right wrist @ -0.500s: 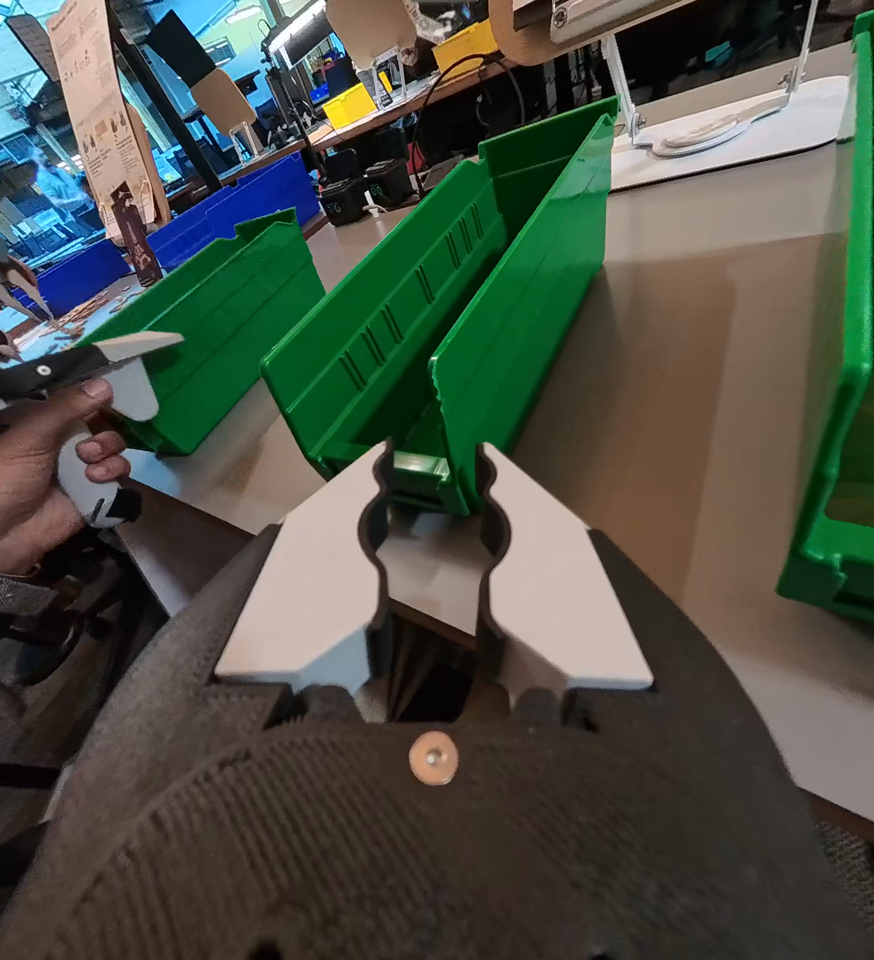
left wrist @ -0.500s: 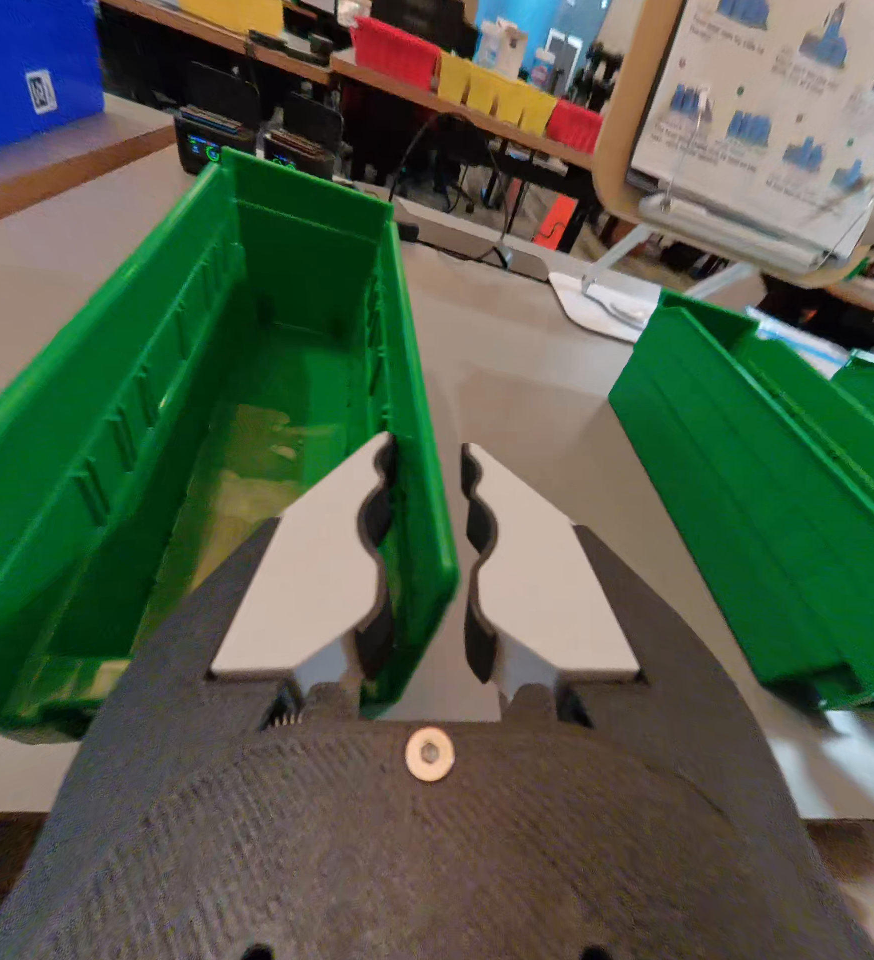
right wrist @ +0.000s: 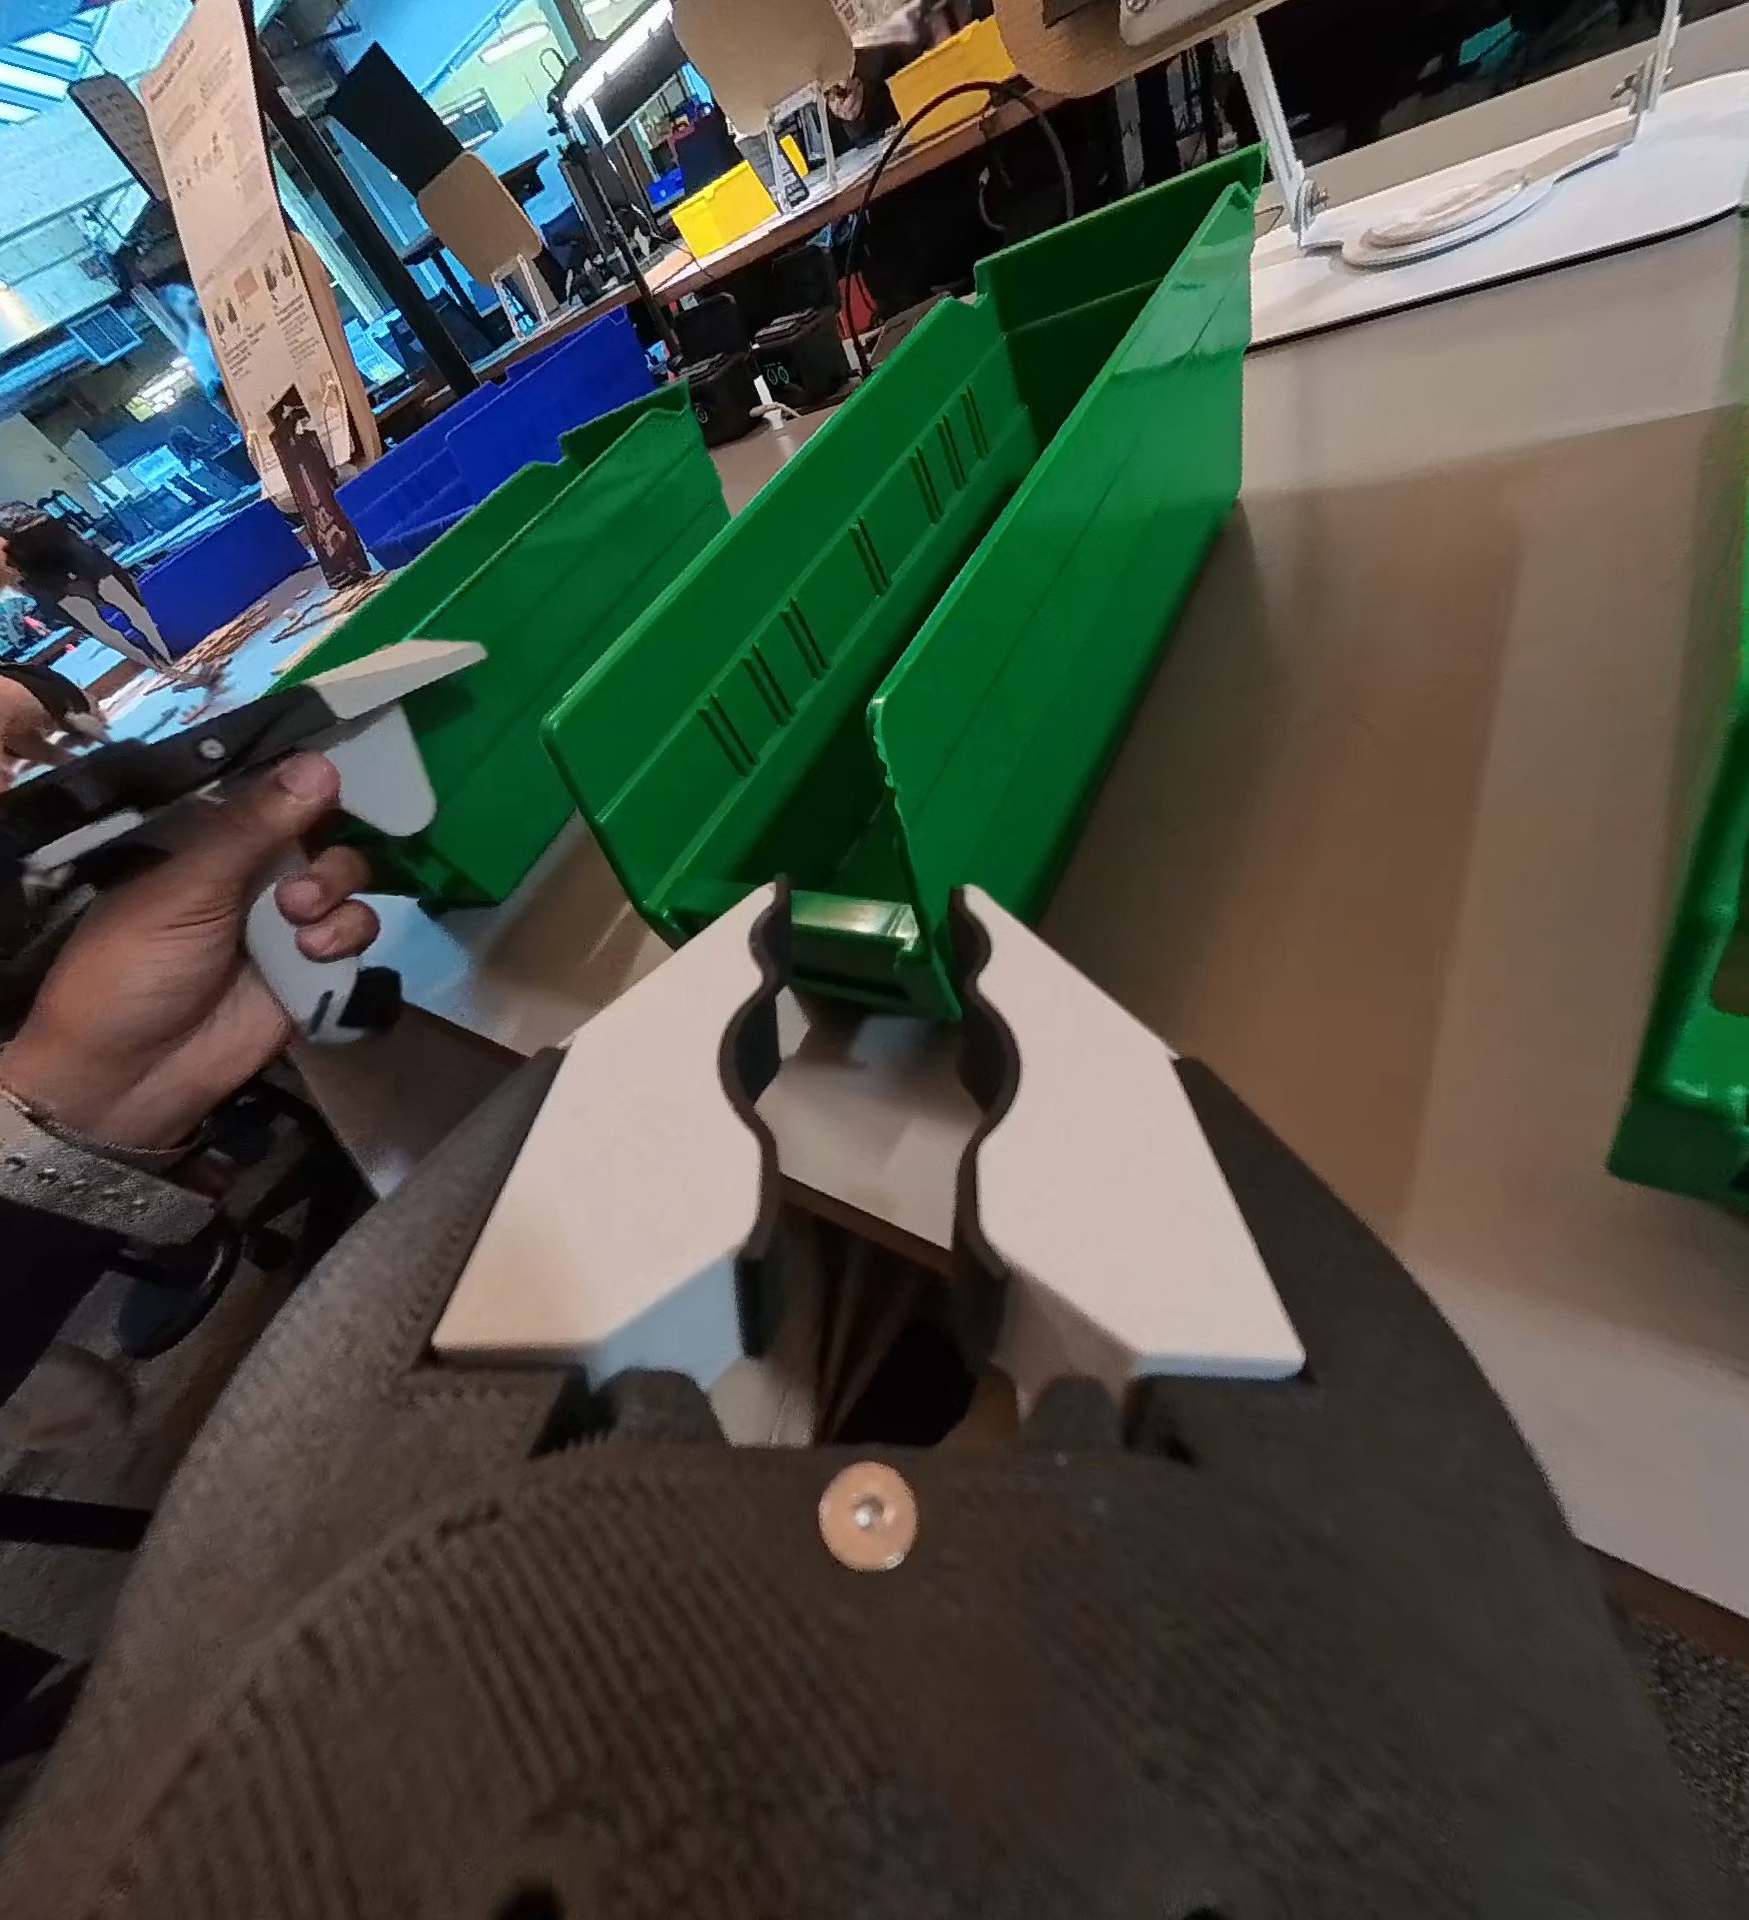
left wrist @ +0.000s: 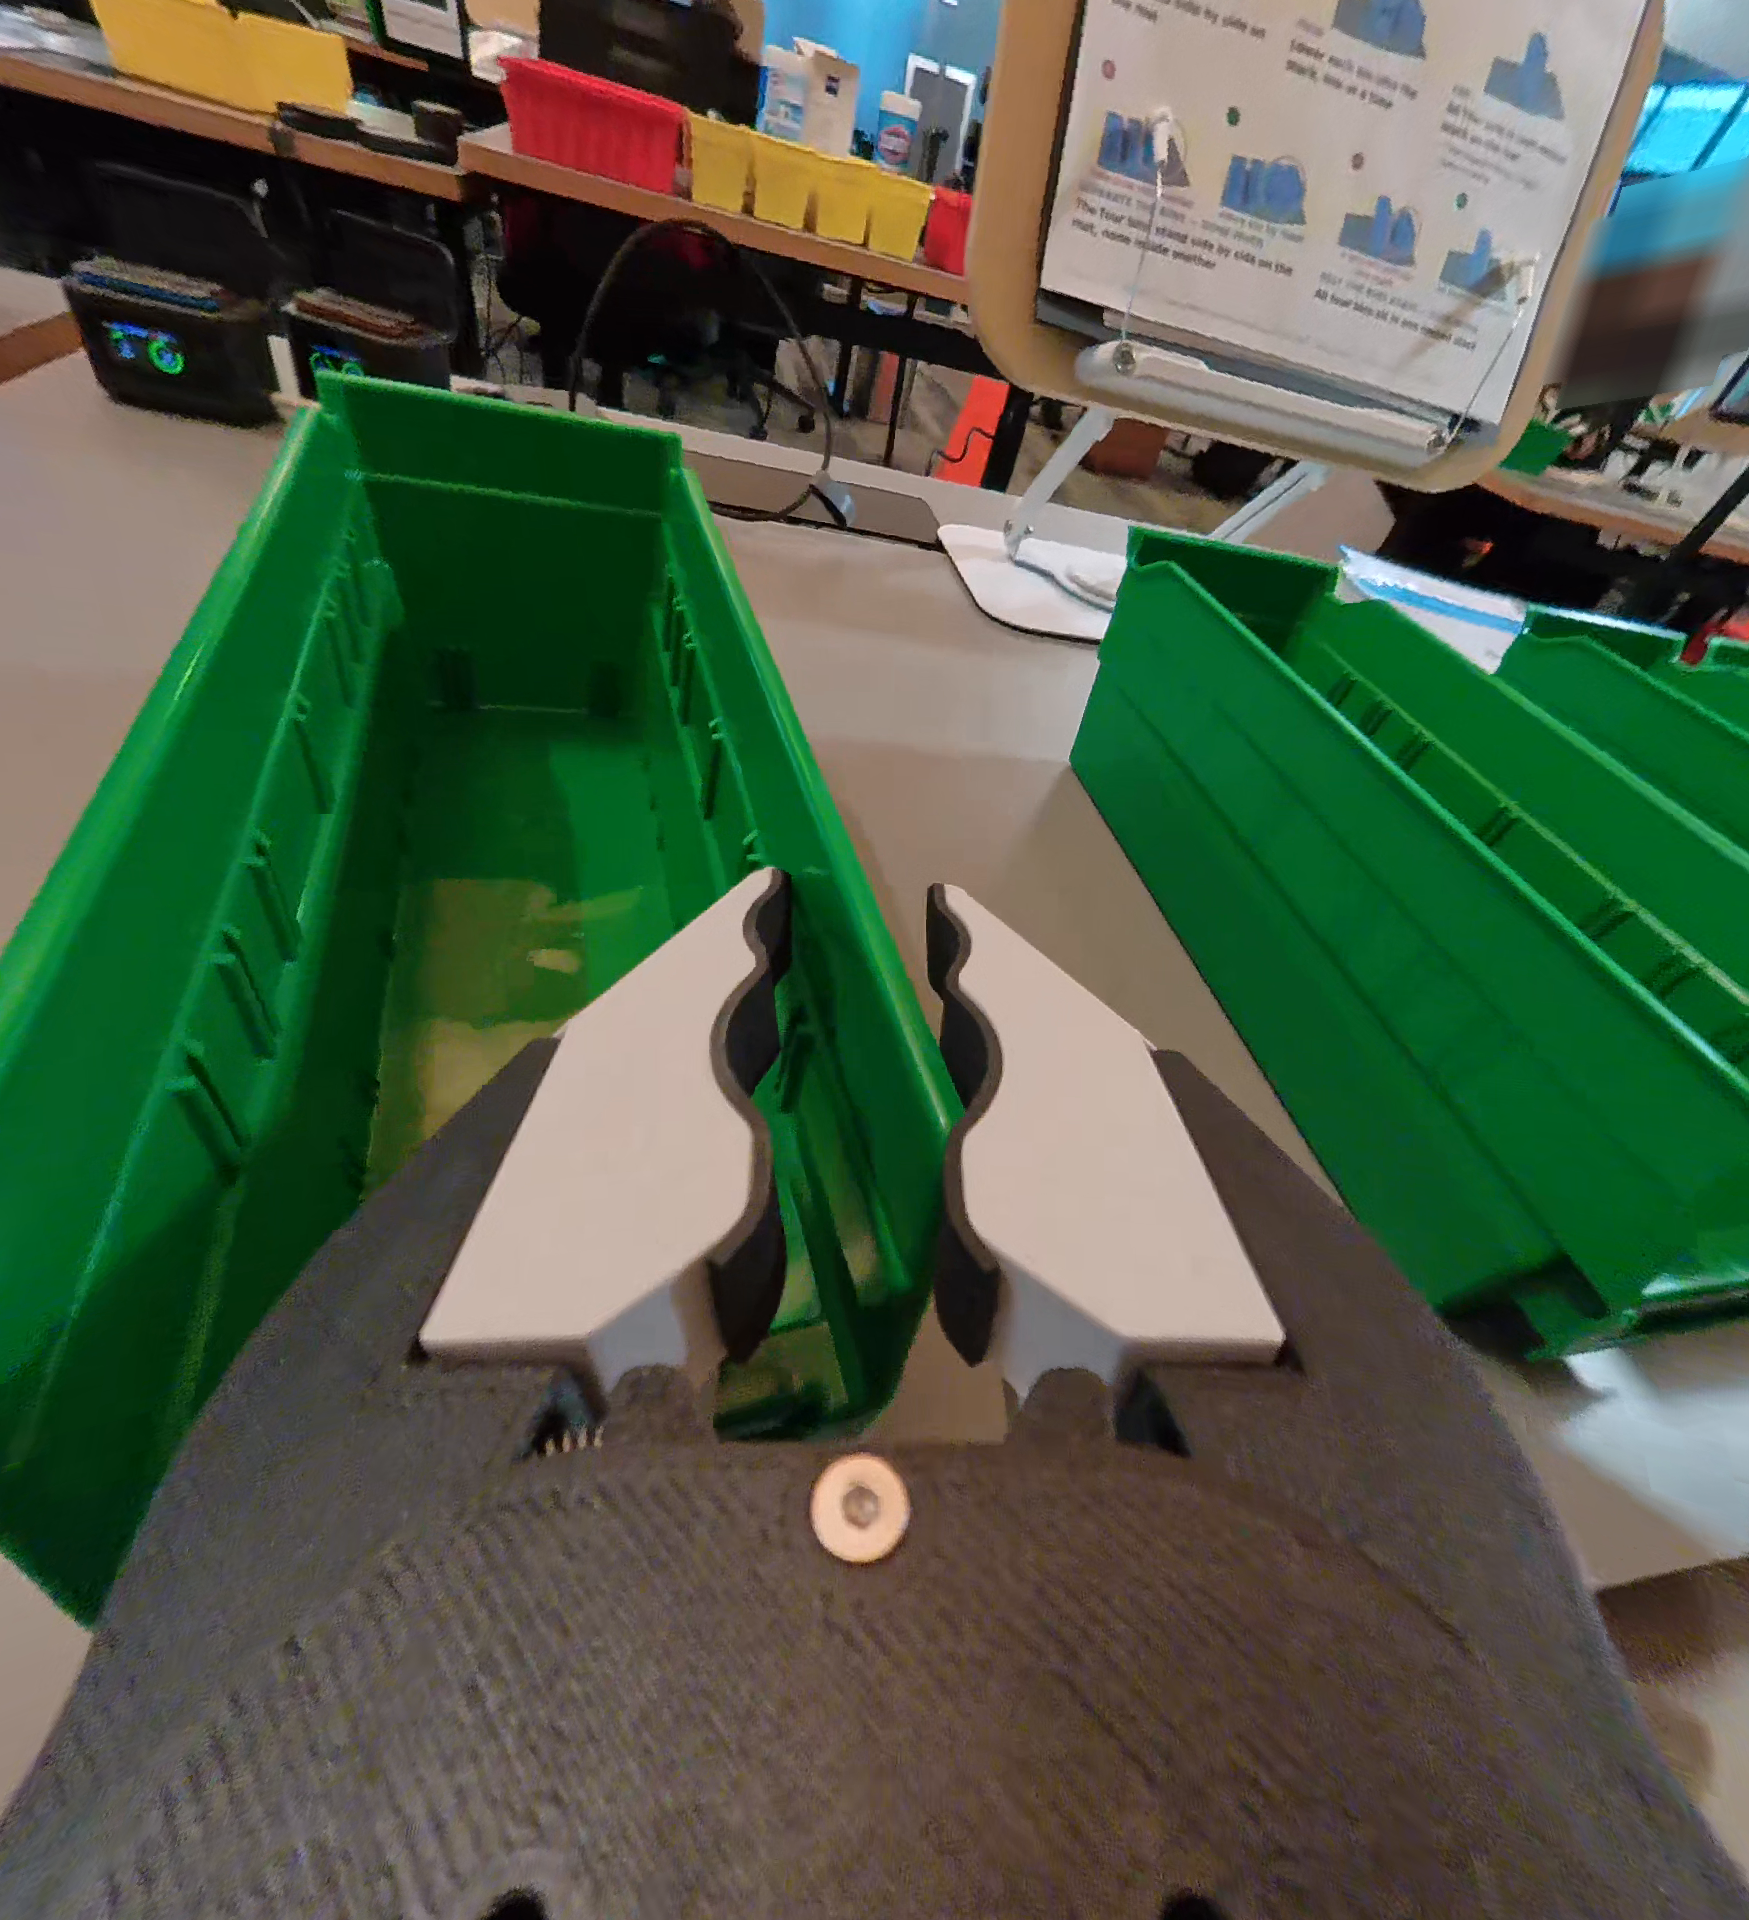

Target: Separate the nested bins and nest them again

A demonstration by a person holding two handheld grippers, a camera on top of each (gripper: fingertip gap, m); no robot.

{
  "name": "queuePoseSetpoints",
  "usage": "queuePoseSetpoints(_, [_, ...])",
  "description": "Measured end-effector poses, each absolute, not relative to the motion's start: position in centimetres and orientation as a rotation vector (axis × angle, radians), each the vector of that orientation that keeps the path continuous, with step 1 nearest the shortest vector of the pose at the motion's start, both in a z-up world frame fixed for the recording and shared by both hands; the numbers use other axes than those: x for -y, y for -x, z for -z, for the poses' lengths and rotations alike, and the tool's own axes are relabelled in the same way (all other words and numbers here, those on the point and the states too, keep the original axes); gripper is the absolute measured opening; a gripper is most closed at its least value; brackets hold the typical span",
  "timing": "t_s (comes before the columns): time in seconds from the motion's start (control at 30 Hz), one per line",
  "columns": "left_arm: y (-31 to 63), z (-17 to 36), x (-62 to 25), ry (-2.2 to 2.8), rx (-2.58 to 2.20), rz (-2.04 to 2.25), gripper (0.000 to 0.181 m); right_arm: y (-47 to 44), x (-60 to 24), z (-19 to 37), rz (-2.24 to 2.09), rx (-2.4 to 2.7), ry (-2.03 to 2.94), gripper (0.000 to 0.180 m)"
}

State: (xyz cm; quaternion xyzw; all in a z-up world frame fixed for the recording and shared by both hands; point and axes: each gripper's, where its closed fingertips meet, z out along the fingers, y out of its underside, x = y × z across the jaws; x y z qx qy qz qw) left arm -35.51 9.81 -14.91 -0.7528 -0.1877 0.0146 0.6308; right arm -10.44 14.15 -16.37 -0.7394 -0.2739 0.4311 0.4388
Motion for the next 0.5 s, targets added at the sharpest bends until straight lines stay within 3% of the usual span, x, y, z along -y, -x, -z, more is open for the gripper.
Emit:
queuePoseSetpoints(0.03, [35.4, 14.9, -10.2, 1.731, 0.412, -0.05, 0.024, 10.5, -14.1, 16.4, -1.075, 0.682, 1.839, 0.029])
queuePoseSetpoints(0.5, [34.3, 14.7, -10.1, 1.716, 0.338, -0.015, 0.026, 10.4, -13.8, 16.2, -1.058, 0.702, 1.819, 0.028])
